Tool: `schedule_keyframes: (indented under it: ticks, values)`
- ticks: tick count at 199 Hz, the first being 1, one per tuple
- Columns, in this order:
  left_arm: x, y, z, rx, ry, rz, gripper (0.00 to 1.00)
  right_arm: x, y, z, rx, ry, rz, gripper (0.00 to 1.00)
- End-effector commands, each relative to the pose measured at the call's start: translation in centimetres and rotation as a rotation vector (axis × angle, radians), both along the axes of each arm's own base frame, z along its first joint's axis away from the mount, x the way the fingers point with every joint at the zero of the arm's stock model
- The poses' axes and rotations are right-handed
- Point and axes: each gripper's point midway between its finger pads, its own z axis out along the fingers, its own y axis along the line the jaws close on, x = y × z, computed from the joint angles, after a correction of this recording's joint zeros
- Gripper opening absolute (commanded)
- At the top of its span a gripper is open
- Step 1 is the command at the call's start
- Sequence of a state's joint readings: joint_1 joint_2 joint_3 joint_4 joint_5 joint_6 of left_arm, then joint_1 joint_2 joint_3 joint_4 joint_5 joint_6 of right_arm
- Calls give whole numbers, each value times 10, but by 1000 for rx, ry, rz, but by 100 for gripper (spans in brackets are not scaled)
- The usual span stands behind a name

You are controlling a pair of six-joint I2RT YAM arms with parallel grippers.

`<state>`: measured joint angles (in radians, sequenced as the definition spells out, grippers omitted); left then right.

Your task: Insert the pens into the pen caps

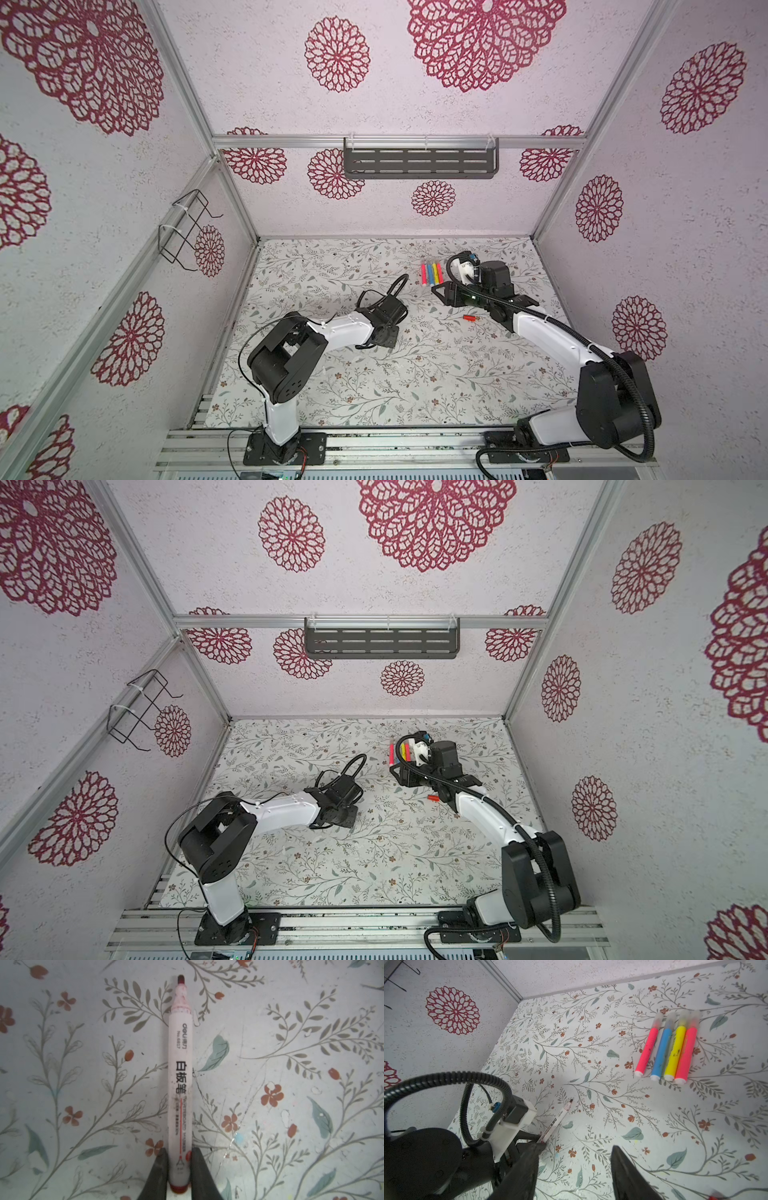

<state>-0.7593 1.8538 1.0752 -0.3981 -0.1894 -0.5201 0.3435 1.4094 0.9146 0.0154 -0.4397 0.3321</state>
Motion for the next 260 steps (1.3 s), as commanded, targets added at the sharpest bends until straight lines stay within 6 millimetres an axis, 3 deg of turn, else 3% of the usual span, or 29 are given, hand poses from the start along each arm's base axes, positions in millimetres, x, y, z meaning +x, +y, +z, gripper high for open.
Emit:
schedule_keyframes:
  ticks: [1,36,75,175,221,260]
  values:
    - [-4,-4,0,-15,-12,-32,12,-7,2,16,51,-44,0,57]
    - [-2,-19,36,-175,-132,-83,12,-27,14,-1,145,3,72,57]
    - [-9,-38,79,-395,-258,-161,13,-42,38,-5,373,51,173,60]
    - [-33,-60,118,-575,-302,-266,13,-34,81,-6,480,81,237,56]
    - [-38,-66,120,-592,-293,-300,13,-32,89,-2,495,79,248,47]
    - [-40,-67,120,-596,-287,-309,13,-35,90,2,496,74,260,20]
